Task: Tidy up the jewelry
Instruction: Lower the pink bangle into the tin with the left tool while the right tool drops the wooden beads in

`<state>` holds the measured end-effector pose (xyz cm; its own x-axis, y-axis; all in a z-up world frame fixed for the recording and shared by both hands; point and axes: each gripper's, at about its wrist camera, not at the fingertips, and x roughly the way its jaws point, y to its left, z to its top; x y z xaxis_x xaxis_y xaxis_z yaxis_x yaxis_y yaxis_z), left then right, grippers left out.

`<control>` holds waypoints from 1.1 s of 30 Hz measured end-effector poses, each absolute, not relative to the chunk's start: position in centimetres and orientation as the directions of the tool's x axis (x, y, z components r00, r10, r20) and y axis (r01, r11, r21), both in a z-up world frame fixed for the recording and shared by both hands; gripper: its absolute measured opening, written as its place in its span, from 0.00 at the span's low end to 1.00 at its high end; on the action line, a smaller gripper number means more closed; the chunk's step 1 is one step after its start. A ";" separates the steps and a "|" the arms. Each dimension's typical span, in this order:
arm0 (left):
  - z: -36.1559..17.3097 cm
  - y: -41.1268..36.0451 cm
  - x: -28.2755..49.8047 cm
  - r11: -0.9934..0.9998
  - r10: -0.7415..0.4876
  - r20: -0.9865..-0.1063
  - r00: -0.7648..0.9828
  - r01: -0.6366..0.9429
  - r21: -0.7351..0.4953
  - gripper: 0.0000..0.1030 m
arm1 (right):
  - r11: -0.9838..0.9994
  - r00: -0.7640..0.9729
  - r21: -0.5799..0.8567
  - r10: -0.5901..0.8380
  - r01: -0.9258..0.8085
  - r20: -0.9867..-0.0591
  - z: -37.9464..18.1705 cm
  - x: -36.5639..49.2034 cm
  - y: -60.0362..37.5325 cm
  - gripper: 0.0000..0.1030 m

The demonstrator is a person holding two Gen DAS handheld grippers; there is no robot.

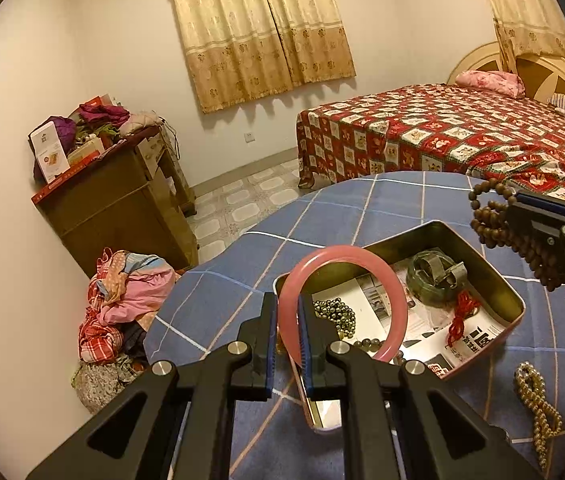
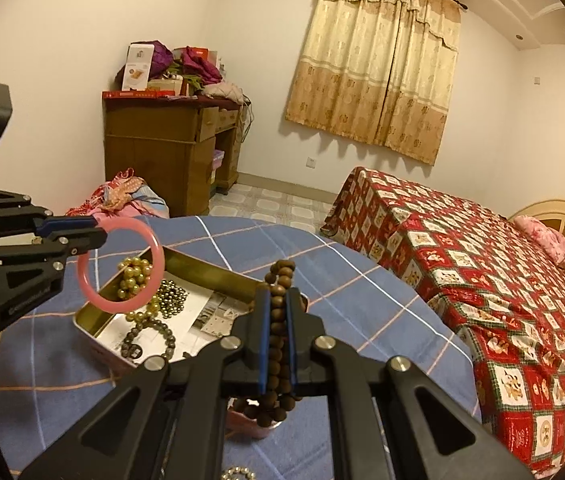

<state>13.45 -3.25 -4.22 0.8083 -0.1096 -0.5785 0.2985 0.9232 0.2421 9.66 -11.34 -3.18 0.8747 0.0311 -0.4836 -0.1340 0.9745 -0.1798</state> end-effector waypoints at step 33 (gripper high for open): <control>-7.4 -4.0 15.9 0.919 -0.094 -0.646 0.757 0.316 0.236 0.09 | 0.965 0.822 -0.202 0.026 -0.170 -0.568 -6.3 12.7 -10.2 0.09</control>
<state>15.94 -3.98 -7.38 0.7574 -0.0944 -0.6461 0.3159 0.9190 0.2360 12.68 -10.23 -6.33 0.8224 0.0260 -0.5684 -0.1698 0.9646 -0.2016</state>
